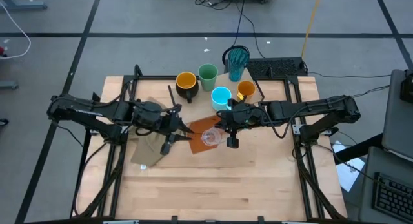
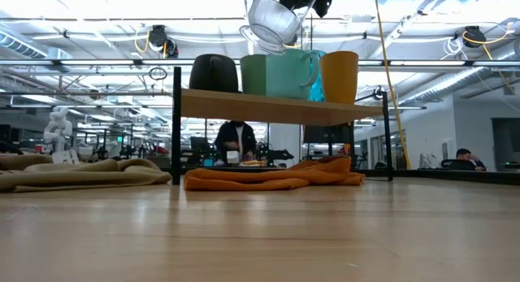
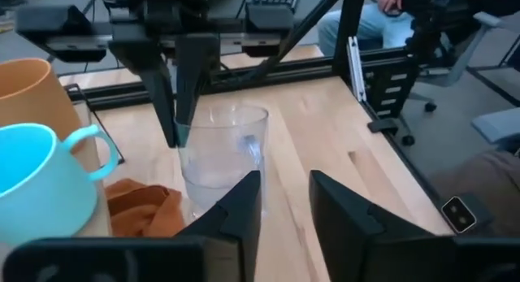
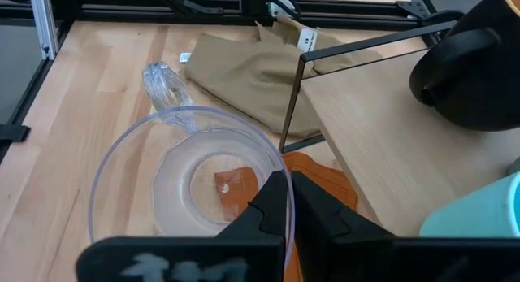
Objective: Stack small to large cups/mugs on shelf
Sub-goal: Put the transparent mug on the shelf
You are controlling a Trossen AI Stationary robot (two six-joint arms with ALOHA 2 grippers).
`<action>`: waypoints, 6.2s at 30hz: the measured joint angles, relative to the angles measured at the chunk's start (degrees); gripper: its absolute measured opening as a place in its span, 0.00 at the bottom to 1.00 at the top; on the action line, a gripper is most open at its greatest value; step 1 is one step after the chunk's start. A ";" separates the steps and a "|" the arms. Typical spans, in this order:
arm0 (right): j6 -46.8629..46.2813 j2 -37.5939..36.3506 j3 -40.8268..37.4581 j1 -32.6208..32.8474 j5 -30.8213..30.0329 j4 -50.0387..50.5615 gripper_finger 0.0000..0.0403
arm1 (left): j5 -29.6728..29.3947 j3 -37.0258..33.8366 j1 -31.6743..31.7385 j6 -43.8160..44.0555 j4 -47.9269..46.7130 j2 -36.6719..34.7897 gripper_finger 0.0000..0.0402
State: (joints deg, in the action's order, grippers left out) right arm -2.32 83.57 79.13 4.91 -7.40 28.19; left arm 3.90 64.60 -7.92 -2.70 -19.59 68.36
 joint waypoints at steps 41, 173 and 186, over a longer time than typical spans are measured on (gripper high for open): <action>3.99 0.00 0.00 -3.80 -0.04 -6.10 0.00 | -16.52 -0.04 -1.49 -6.26 3.51 5.31 0.52; 7.23 -6.53 0.02 -3.67 2.68 -8.16 0.61 | -9.80 -0.04 4.98 -5.74 6.40 5.15 0.04; 15.70 -21.97 0.02 1.29 -8.11 -13.13 0.61 | -28.03 -0.04 -0.97 -4.74 7.03 3.84 0.04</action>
State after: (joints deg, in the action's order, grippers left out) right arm 13.38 61.60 79.15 6.20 -15.50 15.06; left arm -24.14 64.55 -8.90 -7.43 -12.56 72.20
